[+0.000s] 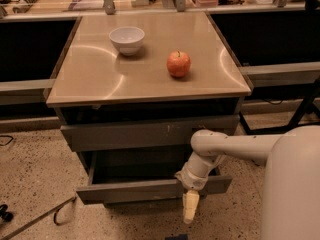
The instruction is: Open middle drawer
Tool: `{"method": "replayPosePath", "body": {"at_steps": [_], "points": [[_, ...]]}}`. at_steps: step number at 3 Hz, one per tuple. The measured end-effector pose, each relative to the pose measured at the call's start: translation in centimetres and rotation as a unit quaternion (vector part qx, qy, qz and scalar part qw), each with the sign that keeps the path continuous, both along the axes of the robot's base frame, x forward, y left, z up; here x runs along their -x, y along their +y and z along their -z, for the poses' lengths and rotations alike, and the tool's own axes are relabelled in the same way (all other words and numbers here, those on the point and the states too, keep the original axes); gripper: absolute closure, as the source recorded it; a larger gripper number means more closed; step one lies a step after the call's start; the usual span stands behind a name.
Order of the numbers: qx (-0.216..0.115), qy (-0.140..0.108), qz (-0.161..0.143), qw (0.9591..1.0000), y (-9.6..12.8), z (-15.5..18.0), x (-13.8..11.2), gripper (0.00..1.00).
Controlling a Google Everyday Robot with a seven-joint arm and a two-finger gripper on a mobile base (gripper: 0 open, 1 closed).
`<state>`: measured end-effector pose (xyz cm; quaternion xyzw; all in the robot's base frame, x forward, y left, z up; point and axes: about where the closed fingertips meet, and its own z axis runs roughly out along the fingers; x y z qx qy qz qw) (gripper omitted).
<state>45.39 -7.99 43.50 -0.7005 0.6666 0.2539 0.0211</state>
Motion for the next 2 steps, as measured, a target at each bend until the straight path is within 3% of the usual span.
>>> {"method": "replayPosePath", "body": {"at_steps": [1,2], "points": [[0.008,0.043,-0.015,0.9989,-0.28,-0.36,1.84,0.0],[0.008,0.043,-0.015,0.9989,-0.28,-0.36,1.85,0.0]]}}
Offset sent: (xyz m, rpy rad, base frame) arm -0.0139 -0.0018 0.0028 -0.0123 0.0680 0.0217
